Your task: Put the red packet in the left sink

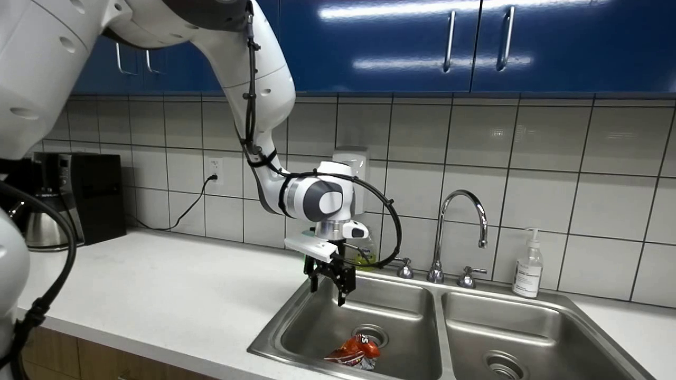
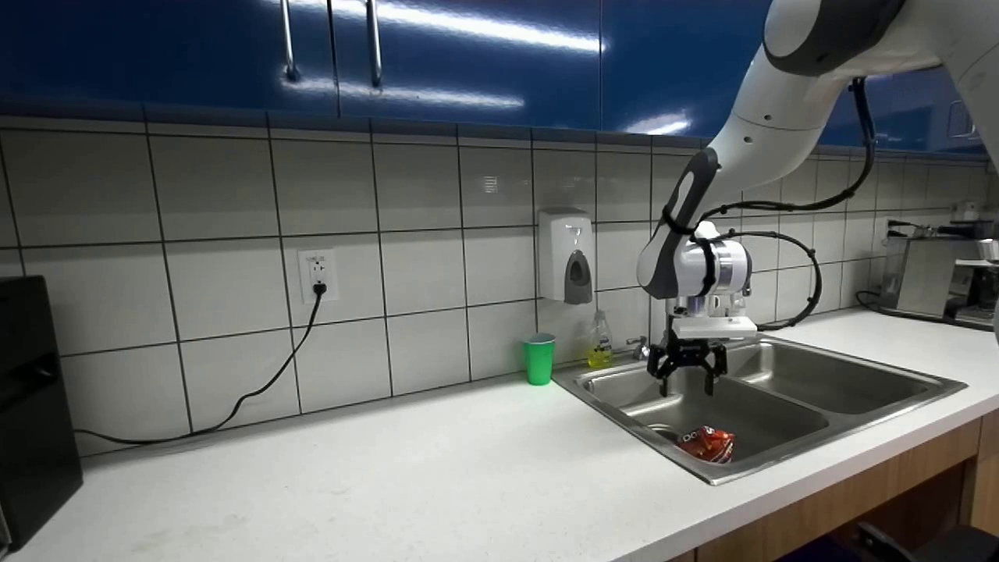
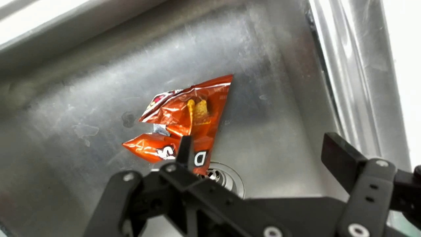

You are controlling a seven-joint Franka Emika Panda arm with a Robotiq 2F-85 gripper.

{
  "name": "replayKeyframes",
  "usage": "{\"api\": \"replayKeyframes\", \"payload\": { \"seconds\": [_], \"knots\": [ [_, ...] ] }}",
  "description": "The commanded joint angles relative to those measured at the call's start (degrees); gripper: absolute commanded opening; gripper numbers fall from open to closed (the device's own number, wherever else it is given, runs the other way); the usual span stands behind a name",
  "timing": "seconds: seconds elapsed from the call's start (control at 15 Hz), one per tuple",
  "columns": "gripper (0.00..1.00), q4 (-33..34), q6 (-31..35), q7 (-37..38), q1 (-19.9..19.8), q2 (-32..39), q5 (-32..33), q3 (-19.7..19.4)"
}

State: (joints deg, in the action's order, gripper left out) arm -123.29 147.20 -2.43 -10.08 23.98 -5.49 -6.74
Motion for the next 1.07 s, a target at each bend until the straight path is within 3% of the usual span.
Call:
{"api": "replayKeyframes", "payload": {
  "seconds": [0.0,0.6,1.0],
  "knots": [
    [1.00,-5.45,-2.76,-1.94,1.86,-5.75,3.68,0.59],
    [1.00,-15.78,-1.90,-5.10,7.16,-11.73,7.80,3.94],
    [1.00,-21.50,-1.41,-6.88,8.53,-15.98,7.13,5.97]
  ]
}}
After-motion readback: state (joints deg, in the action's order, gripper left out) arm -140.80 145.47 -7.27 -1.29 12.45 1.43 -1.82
